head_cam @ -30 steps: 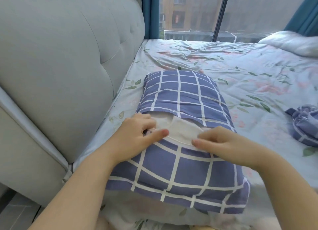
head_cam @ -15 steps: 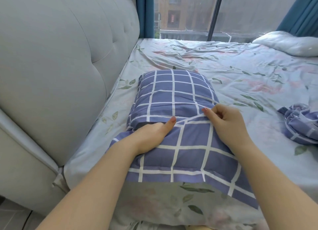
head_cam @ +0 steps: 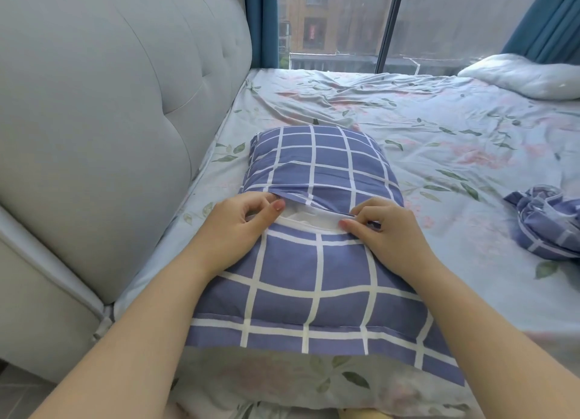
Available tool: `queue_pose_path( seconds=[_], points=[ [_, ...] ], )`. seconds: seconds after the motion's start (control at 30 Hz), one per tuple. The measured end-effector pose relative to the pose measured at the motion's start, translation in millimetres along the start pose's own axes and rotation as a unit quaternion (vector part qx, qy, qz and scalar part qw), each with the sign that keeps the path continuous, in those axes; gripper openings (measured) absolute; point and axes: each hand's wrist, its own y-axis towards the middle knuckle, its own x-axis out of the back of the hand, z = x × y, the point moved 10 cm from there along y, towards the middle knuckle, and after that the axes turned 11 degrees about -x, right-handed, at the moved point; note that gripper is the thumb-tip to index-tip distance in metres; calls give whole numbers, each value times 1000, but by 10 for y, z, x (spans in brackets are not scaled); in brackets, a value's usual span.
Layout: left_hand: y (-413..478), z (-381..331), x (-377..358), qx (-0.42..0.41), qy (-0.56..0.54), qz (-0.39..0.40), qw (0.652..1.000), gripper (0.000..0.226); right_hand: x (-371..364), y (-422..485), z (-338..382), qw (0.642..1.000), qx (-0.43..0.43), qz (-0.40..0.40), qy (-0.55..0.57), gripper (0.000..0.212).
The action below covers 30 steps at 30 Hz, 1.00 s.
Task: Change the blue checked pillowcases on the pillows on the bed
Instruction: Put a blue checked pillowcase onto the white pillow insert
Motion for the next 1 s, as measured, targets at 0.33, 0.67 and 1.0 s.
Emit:
queue_pose_path(
  seconds=[0.33,0.67,1.0],
  points=[
    [46,-143,-354,18,-51,115,992,60,-66,-130,279,997,53,57,26,20],
    [146,11,-637,51,21,157,986,85,-490,-144,114,962,-23,136,-234,35],
    [-42,-241,-200,-18,-54,28,998,40,-7,-231,323,990,90,-73,-81,29]
  ],
)
